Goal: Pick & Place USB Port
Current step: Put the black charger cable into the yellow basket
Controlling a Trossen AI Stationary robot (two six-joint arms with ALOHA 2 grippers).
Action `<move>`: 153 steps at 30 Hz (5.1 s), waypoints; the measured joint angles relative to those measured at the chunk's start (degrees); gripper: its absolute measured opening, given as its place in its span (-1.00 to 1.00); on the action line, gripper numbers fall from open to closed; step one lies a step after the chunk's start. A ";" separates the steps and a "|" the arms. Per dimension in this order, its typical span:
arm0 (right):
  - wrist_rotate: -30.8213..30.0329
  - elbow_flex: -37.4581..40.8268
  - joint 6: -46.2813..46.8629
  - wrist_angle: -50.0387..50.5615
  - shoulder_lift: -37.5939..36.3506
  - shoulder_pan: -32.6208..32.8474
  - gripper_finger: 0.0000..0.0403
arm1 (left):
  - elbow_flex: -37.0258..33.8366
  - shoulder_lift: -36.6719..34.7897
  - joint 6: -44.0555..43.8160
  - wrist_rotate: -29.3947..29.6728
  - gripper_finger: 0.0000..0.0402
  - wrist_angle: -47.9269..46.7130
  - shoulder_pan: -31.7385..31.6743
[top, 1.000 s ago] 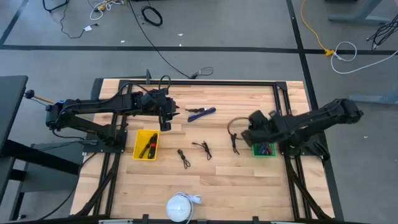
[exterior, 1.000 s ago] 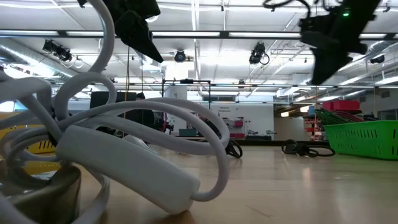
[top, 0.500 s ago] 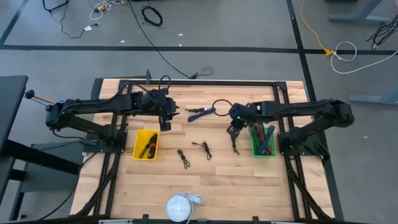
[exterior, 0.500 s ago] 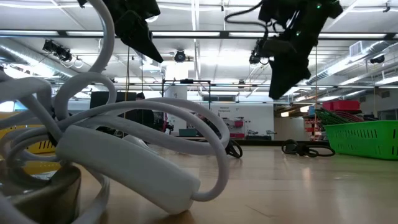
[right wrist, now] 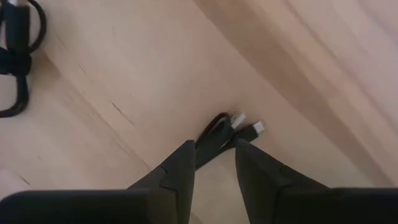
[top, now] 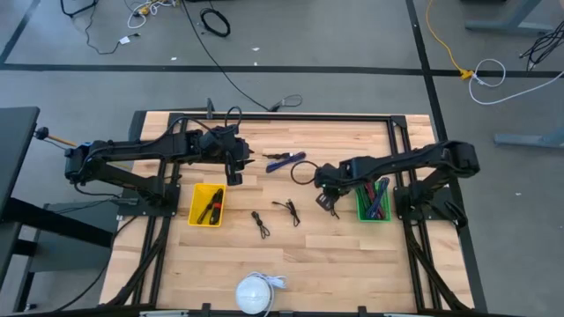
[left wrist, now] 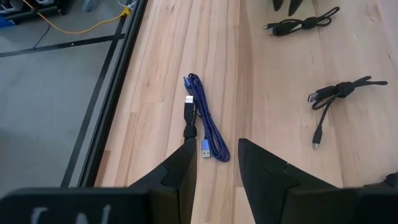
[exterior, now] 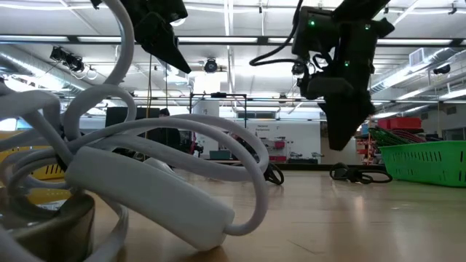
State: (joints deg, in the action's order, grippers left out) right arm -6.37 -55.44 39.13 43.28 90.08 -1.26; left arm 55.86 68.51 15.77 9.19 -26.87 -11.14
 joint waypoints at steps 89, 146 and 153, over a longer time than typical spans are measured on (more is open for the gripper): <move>4.74 -0.81 2.33 1.41 0.51 3.03 -0.88 | 0.00 0.00 -0.11 0.00 -0.39 -0.50 0.02; 5.50 -2.38 4.36 3.60 8.33 4.38 -0.97 | 0.00 -0.01 -0.17 -0.02 -0.39 -1.36 0.00; 4.38 -5.97 2.75 7.63 5.22 4.36 -0.99 | 0.00 -0.02 -0.19 -0.02 -0.39 -1.33 0.01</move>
State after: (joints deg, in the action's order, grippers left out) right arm -1.99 -61.41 41.88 50.91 95.30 3.09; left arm 55.86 68.49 15.58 9.17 -28.21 -11.12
